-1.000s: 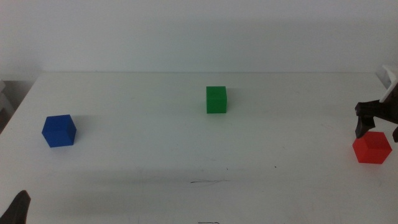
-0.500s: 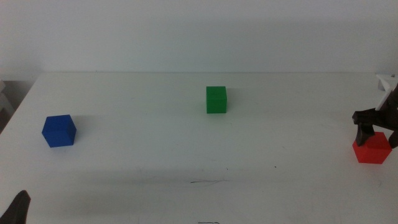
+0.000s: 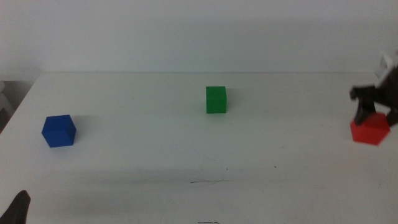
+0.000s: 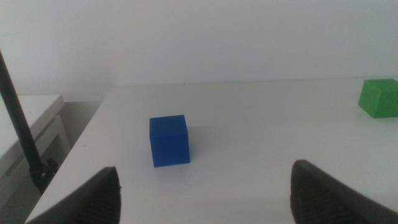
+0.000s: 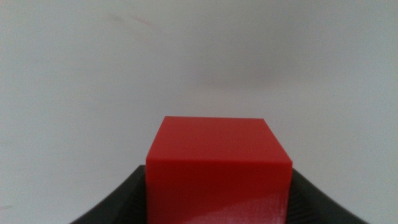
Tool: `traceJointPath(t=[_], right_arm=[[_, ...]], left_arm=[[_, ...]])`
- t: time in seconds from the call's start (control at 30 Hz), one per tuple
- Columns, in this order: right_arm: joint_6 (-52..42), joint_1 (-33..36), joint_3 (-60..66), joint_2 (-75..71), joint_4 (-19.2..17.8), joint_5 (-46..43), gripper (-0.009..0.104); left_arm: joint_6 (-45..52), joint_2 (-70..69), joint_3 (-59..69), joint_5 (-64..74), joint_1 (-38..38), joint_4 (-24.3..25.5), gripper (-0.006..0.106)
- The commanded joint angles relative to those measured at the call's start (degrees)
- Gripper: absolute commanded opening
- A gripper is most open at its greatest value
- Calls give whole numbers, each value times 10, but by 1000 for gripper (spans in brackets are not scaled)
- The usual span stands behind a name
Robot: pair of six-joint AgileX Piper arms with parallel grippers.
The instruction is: Stack red cubes first, then green, then blue cubes in a specific spot.
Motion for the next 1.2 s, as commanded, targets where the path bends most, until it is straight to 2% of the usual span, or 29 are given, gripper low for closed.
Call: traceJointPath(t=[0.0,0.1,0.33,0.53,0.83,1.17], right_arm=[[63,28,-37,-51,13,32,-1],[122,87,-57,-52,5,58,-1],[234,263,-89,-11,-40,53,-1],[299,360,-117,37,-33,21,-1],[358,429,-155,91,-19,-36,-1],[368,433,-180,133,-24,-22,-1]], left_arm=[[-4,-11,-1,-41,-1,-5,93],[-4,-11,-1,-41,-1,-5,93],[-4,-11,-1,-41,-1,-5,93],[-4,-11,-1,-41,-1,-5,93],[-4,-11,-1,-41,-1,-5,93],[-4,-11,-1,-41,-1,-5,93]])
